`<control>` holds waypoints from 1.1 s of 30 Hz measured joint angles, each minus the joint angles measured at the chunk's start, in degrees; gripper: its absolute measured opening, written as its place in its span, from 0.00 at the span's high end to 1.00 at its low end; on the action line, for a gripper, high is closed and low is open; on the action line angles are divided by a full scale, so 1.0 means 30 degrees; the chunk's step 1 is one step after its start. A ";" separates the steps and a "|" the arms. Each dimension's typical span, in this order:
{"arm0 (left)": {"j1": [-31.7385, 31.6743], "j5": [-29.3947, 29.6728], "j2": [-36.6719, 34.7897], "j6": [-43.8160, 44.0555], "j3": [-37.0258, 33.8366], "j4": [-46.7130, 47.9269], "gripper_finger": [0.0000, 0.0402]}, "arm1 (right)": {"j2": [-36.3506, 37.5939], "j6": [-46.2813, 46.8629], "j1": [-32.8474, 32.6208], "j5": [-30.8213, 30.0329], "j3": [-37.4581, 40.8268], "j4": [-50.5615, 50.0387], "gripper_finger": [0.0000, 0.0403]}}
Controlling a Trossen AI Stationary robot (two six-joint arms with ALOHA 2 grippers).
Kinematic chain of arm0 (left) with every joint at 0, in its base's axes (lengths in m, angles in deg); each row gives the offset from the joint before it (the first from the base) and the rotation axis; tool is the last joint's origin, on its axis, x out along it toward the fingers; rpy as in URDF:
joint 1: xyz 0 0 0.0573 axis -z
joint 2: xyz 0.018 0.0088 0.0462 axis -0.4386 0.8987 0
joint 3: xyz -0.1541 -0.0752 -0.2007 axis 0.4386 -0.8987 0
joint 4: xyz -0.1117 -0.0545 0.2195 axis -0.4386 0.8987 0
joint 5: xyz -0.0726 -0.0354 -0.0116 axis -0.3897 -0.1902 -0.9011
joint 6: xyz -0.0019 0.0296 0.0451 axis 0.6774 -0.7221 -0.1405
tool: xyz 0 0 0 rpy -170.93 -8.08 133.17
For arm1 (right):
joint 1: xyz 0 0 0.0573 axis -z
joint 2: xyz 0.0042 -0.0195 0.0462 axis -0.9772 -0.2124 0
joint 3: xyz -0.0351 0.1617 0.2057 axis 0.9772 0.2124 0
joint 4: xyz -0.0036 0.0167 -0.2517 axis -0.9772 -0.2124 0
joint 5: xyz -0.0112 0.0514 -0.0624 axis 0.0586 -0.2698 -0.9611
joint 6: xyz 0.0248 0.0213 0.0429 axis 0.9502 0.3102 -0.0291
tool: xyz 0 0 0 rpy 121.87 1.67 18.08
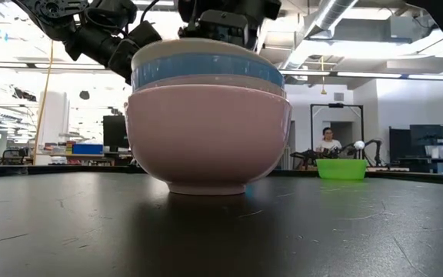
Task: Nest bowls inside each other
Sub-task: Stack the blue patterned bowl into the white bowl, then stack the transparent blue bowl into the blue patterned bowl
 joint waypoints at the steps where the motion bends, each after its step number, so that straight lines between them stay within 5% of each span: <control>1: 0.0000 0.0000 0.0000 -0.0007 0.0000 0.0000 0.77 | -0.0093 0.0016 0.0004 0.0066 -0.0004 -0.0129 0.99; 6: 0.0000 0.0000 0.0000 -0.0007 0.0000 0.0050 0.77 | -0.0318 -0.0156 0.0015 0.0127 -0.0051 -0.0219 0.98; 20: -0.0003 0.0000 0.0000 -0.0173 0.0004 0.0051 0.77 | -0.0354 -0.0657 0.0131 0.0081 -0.0993 -0.2276 0.73; 33: -0.0007 0.0029 0.0000 -0.0145 0.0000 0.0209 0.77 | 0.0356 -0.4331 0.0662 -0.0091 -0.3432 -0.4658 0.71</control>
